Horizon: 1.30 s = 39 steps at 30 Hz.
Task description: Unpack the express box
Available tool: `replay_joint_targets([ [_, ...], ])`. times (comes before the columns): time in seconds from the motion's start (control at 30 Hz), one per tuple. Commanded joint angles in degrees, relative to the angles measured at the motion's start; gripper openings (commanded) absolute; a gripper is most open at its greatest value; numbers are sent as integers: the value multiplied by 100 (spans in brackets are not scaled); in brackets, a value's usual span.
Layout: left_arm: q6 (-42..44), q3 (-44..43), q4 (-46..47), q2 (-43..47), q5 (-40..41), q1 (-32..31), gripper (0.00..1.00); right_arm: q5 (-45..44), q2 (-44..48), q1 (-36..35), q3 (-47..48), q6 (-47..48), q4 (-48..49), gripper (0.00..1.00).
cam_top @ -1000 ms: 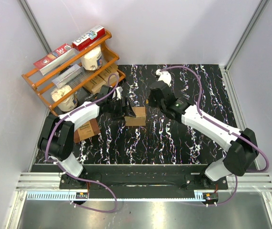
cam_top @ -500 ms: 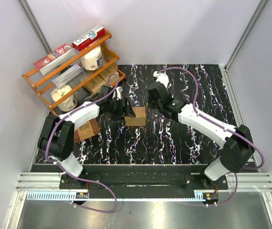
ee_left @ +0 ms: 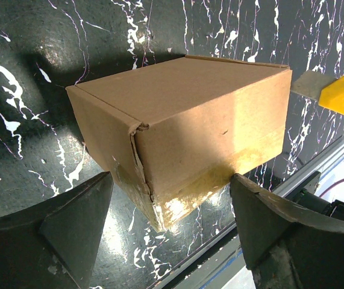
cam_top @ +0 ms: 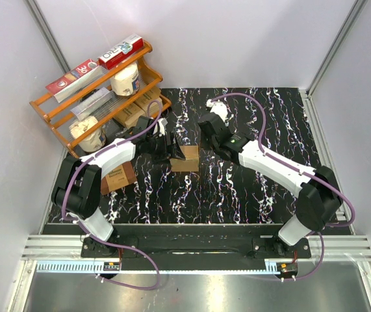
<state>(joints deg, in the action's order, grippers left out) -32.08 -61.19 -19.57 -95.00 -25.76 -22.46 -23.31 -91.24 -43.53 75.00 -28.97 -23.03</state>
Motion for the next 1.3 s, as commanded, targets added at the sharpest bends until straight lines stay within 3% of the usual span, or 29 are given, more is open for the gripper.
replay_joint_targets([
  [0.0, 79, -86, -170, -177, 396, 13, 82, -33, -86, 37, 296, -47, 61, 0],
  [0.8, 8, -200, -398, -300, 510, 13, 80, 195, 19, -6, 182, -311, -132, 0],
  [1.27, -106, -236, -477, -387, 616, 13, 78, -270, 27, -235, 436, -267, -457, 0],
])
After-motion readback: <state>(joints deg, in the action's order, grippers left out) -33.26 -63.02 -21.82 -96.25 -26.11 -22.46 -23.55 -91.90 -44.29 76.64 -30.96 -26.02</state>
